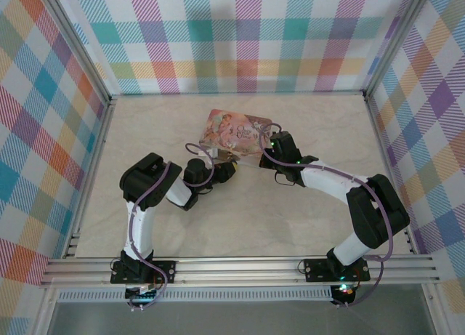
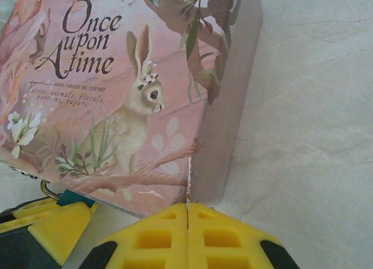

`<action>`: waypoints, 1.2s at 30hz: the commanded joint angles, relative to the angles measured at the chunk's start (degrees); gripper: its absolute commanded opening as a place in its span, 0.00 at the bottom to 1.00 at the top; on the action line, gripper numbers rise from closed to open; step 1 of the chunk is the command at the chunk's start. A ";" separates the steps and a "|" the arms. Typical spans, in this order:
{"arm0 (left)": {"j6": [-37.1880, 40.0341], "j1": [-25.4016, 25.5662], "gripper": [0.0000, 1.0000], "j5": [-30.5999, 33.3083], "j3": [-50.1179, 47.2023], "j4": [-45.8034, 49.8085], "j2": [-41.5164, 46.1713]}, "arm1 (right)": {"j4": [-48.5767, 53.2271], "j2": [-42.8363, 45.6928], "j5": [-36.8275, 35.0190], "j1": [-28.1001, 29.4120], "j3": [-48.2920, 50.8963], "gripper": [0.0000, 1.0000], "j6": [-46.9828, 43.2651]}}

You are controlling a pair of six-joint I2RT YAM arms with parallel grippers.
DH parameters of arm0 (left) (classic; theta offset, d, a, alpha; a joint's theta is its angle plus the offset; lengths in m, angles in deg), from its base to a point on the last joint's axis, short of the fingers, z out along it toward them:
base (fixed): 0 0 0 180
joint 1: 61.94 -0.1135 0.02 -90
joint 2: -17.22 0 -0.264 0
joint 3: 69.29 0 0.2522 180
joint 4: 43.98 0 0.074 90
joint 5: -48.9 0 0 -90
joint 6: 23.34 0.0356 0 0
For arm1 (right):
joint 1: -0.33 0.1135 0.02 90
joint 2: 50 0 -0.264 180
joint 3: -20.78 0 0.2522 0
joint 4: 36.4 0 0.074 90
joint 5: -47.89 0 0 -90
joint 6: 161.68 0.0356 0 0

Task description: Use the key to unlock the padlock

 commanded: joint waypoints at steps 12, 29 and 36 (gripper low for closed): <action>2.52 -2.10 0.40 -2.16 1.22 7.21 4.86 | -1.75 1.69 0.33 0.60 0.36 0.00 -0.20; 2.21 -2.31 0.19 -3.86 3.45 7.68 4.54 | -2.10 1.78 0.42 0.60 1.16 0.00 0.10; 2.56 -2.54 0.16 -4.99 2.82 10.47 5.63 | -2.04 1.78 0.09 0.59 1.14 0.00 -0.14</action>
